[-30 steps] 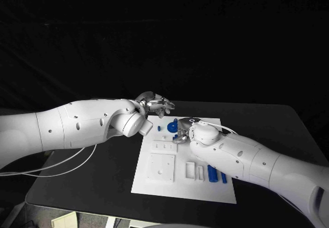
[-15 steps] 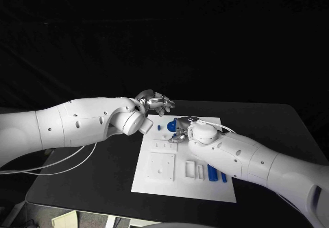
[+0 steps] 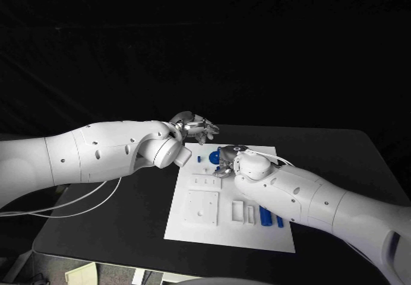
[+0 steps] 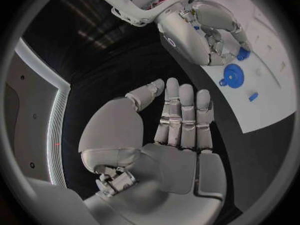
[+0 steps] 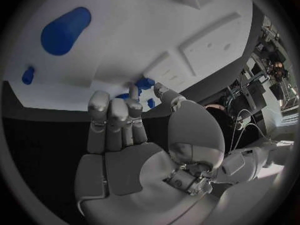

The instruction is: Assemble the parts on the task board

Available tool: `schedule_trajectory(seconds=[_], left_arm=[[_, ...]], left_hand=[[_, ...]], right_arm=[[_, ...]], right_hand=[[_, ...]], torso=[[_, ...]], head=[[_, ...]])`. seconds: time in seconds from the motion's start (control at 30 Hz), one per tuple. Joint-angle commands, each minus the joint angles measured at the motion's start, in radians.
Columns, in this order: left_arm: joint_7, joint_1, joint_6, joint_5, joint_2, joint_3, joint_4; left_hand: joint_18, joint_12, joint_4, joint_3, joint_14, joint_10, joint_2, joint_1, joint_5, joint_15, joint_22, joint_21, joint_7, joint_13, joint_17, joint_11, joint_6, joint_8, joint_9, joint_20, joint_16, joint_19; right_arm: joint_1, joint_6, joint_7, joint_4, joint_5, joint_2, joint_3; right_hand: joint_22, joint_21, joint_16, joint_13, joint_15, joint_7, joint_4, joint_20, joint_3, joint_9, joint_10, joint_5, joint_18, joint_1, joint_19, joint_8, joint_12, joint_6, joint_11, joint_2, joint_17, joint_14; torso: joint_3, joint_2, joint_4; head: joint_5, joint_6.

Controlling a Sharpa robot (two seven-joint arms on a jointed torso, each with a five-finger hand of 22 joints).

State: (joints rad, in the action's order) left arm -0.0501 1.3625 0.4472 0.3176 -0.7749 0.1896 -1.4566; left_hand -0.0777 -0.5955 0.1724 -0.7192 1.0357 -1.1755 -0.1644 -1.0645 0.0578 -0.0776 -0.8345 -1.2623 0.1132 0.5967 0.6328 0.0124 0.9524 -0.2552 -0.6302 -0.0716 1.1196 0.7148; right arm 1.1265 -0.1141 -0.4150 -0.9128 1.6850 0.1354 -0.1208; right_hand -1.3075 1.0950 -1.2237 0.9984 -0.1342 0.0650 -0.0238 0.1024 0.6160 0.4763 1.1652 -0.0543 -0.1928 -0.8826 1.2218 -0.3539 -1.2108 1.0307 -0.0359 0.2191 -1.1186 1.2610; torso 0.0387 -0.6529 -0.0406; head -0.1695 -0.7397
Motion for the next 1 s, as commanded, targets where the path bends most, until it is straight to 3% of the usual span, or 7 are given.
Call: schedule_trajectory(seconds=[0.03, 0.2, 0.33, 0.77, 1.0], left_arm=[[0.002, 0.003, -0.001, 0.004, 0.002, -0.001, -0.001], [0.002, 0.003, -0.002, 0.004, 0.002, 0.0, 0.0], [0.001, 0.003, -0.002, 0.004, 0.001, 0.0, 0.0], [0.0, 0.004, -0.004, 0.004, -0.003, 0.0, -0.002], [0.003, 0.004, -0.003, 0.004, -0.006, 0.0, -0.001]], left_hand=[[0.009, 0.006, -0.001, 0.005, -0.006, 0.004, -0.01, -0.003, -0.002, 0.0, 0.002, 0.005, 0.007, -0.001, 0.001, 0.001, 0.001, -0.006, 0.001, -0.103, -0.004, -0.004], [0.009, 0.006, -0.002, 0.004, -0.006, 0.004, -0.01, -0.004, -0.002, 0.0, 0.002, 0.005, 0.007, -0.001, 0.001, 0.001, 0.001, -0.006, 0.001, -0.103, -0.004, -0.004], [0.009, 0.006, -0.002, 0.004, -0.006, 0.004, -0.01, -0.004, -0.002, 0.0, 0.002, 0.005, 0.007, -0.001, 0.001, 0.001, 0.001, -0.006, 0.002, -0.103, -0.004, -0.004], [0.009, 0.007, -0.002, 0.004, -0.006, 0.003, -0.01, -0.005, -0.002, 0.0, 0.002, 0.005, 0.007, -0.001, 0.001, 0.001, 0.0, -0.006, 0.002, -0.103, -0.005, -0.004], [0.009, 0.007, -0.002, 0.004, -0.006, 0.003, -0.011, -0.005, -0.002, 0.0, 0.002, 0.005, 0.007, -0.001, 0.002, 0.001, -0.001, -0.006, 0.002, -0.103, -0.005, -0.004]], right_arm=[[-0.001, 0.008, -0.002, -0.001, 0.03, -0.002, -0.001], [-0.001, 0.013, -0.004, 0.001, 0.035, -0.001, -0.001], [-0.001, 0.019, -0.007, 0.002, 0.041, -0.001, -0.002], [-0.001, -0.001, -0.013, 0.0, 0.063, 0.014, -0.003], [0.0, -0.044, 0.004, -0.03, 0.04, 0.039, -0.003]], right_hand=[[-0.013, 0.005, 0.003, 0.003, -0.003, 0.011, -0.019, 0.004, 0.016, 0.001, 0.005, 0.005, -0.069, -0.027, -0.001, -0.001, 0.006, 0.014, 0.001, -0.012, 0.001, -0.001], [-0.014, 0.008, 0.002, 0.009, -0.001, 0.013, -0.08, -0.006, 0.049, 0.003, 0.008, 0.005, -0.069, -0.061, -0.005, 0.001, 0.011, 0.016, 0.002, -0.043, 0.002, -0.001], [-0.013, 0.011, 0.001, 0.015, 0.001, 0.013, -0.122, -0.014, 0.064, 0.004, 0.012, 0.005, -0.069, -0.053, -0.005, 0.003, 0.015, 0.019, 0.003, -0.044, 0.004, -0.001], [-0.011, 0.012, 0.002, 0.02, 0.001, 0.014, -0.153, -0.017, 0.078, 0.004, 0.014, 0.005, -0.069, -0.05, -0.004, 0.005, 0.02, 0.019, 0.003, -0.036, 0.006, -0.001], [-0.007, 0.01, 0.005, 0.024, 0.004, 0.017, -0.158, -0.021, 0.083, 0.002, 0.013, 0.002, -0.069, -0.031, -0.003, 0.011, 0.027, 0.017, 0.006, -0.01, 0.009, -0.001]], torso=[[0.0003, 0.001, -0.0001], [0.0005, 0.001, -0.0003], [0.0004, 0.001, -0.0013], [0.001, 0.001, -0.002], [0.0005, 0.002, -0.0016]], head=[[-0.001, 0.0], [-0.002, -0.001], [-0.002, -0.001], [0.0, 0.002], [-0.001, 0.006]])
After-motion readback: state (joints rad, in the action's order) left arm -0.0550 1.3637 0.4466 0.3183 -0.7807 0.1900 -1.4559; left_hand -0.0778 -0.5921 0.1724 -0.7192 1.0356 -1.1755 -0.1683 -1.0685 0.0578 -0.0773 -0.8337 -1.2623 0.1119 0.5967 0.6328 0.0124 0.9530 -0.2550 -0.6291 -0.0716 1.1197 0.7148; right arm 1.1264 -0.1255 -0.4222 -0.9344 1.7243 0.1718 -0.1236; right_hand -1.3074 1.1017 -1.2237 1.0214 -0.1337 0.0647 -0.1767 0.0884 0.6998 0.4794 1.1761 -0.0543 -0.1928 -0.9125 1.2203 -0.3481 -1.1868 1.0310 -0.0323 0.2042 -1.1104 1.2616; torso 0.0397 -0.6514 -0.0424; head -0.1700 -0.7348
